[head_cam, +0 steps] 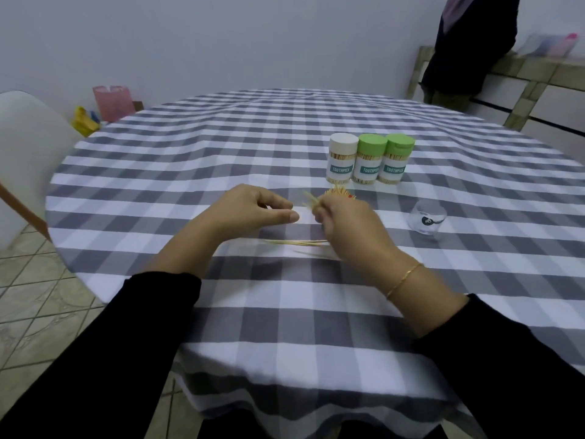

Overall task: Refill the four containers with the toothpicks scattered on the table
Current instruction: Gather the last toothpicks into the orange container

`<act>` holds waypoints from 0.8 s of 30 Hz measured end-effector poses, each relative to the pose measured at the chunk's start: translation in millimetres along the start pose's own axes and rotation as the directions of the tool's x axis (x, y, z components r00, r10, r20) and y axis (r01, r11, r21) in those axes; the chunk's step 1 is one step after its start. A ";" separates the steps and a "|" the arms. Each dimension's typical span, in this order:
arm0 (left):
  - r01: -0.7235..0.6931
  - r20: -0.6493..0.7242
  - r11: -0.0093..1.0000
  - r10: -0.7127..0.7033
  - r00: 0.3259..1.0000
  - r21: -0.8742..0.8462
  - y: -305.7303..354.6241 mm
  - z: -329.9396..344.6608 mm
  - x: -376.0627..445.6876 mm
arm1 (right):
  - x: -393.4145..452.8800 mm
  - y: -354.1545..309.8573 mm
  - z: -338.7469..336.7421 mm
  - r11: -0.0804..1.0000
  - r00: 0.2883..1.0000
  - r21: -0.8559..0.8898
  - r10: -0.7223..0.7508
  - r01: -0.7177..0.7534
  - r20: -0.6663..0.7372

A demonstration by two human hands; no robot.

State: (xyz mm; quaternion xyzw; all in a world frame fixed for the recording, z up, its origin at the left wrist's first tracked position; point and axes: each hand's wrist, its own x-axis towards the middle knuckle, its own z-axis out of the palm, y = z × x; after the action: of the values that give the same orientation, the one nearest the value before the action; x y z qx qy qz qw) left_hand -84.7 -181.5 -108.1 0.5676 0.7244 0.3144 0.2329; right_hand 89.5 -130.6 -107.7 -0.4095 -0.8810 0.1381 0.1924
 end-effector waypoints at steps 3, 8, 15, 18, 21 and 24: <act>-0.001 0.034 0.999 -0.001 0.999 0.040 10.0 5.5 5.6 | 0.1 9.6 -21.4 0.944 0.982 0.330 0.033 0.031 -0.187; 0.026 0.068 0.997 -0.031 0.997 0.079 30.2 31.2 19.8 | 19.5 28.2 -40.1 0.694 0.918 0.713 0.211 0.100 -0.335; 0.005 -0.047 1.000 -0.005 0.999 -0.010 36.1 76.9 27.3 | 36.9 51.0 -8.3 0.541 0.914 0.841 0.339 0.003 -0.222; -0.020 -0.117 1.000 0.021 0.993 0.013 32.2 82.0 30.1 | 35.4 51.2 -0.3 0.491 0.937 0.870 0.317 -0.027 -0.150; -0.052 -0.171 0.997 0.063 0.983 0.065 31.4 83.1 32.0 | 35.5 50.7 4.9 0.456 0.940 0.889 0.318 -0.037 -0.124; -0.082 -0.189 0.993 0.098 0.977 0.089 29.5 82.7 31.7 | 34.6 51.3 9.0 0.459 0.944 0.884 0.323 -0.090 -0.072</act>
State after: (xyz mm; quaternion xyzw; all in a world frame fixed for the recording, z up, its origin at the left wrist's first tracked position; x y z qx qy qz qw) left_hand -15.2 -130.4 -143.6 0.5754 0.7294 0.3487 0.1237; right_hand 99.2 -72.4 -128.4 -0.3727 -0.6039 0.5384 0.4544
